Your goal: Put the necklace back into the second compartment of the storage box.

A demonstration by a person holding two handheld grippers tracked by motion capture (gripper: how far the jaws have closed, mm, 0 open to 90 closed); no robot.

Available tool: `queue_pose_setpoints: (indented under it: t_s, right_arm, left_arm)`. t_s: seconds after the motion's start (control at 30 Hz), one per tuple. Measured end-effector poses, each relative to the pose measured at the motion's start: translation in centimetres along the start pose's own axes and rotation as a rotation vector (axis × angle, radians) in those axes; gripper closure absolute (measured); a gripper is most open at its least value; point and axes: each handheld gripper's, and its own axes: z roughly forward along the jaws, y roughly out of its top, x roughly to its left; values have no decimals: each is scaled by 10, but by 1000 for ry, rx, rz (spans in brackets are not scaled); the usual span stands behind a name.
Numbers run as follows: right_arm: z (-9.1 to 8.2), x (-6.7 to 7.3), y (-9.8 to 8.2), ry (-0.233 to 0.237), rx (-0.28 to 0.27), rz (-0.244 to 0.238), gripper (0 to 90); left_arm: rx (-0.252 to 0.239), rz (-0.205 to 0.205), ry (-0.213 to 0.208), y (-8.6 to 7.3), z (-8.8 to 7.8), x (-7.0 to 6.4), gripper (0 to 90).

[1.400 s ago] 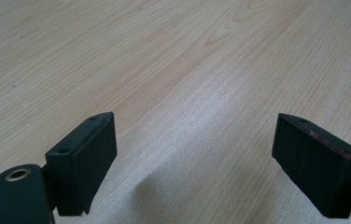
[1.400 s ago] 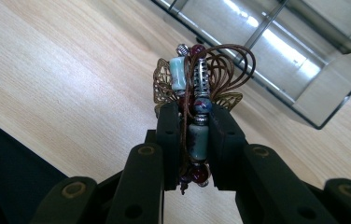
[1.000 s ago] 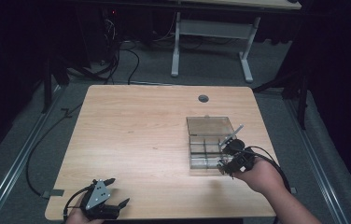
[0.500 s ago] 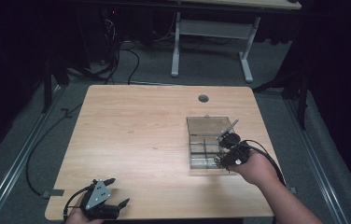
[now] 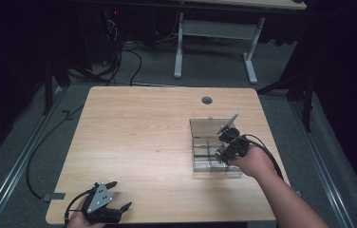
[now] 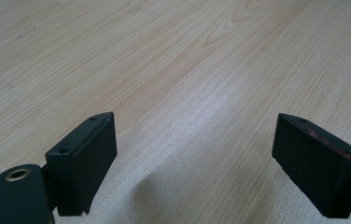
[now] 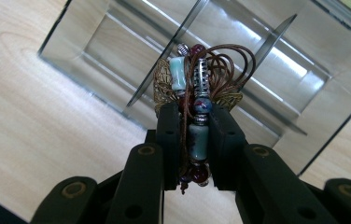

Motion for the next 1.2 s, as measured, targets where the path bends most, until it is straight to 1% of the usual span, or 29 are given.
queue_pose_setpoints:
  t_s: [0.3,0.33,0.4,0.43,0.47,0.5,0.53,0.57,0.67,0.7,0.73,0.8,0.83,0.87,0.97,1.0,1.17,1.2]
  right_arm:
    - [13,-9,20,-6,2,0,774]
    - [14,-10,23,-10,5,-6,774]
    - [16,-11,27,-13,6,-9,774]
    - [17,-11,29,-13,9,0,774]
    - [18,-12,32,-13,7,-6,774]
    - [19,-12,33,-14,14,7,774]
    - [20,-13,35,-19,12,-11,774]
    - [20,-12,36,-21,16,-5,774]
    - [22,-13,39,-20,13,-15,774]
    - [22,-12,39,-18,18,2,774]
    - [23,-13,40,-19,14,-13,774]
    - [24,-14,40,-24,18,-9,774]
    - [25,-16,41,-23,20,-16,774]
    - [26,-16,41,-26,21,-7,774]
    - [27,-18,42,-25,17,-3,774]
    - [27,-18,42,-27,20,1,774]
    - [33,-21,43,-37,33,-13,774]
    - [34,-21,44,-38,38,-8,774]
  left_arm:
    - [0,-1,-2,0,0,0,143]
    - [0,-1,-2,0,0,0,144]
    - [0,-1,-3,0,0,1,143]
    - [0,-1,-4,0,0,1,144]
    - [0,-1,-4,0,0,1,143]
    - [0,-1,-4,0,0,1,144]
    - [0,-1,-5,0,0,1,143]
    - [0,-1,-4,0,-1,1,144]
    - [1,-1,-5,0,-1,1,144]
    - [1,-1,-5,0,0,1,144]
    - [1,-1,-6,0,0,1,144]
    - [3,0,-5,0,0,1,144]
    - [3,0,-5,0,0,1,144]
    - [3,0,-5,0,0,0,143]
    - [4,0,-5,0,0,0,144]
    - [5,1,-5,0,0,0,144]
    - [7,0,-5,-1,0,0,144]
    - [7,0,-6,-1,0,0,144]
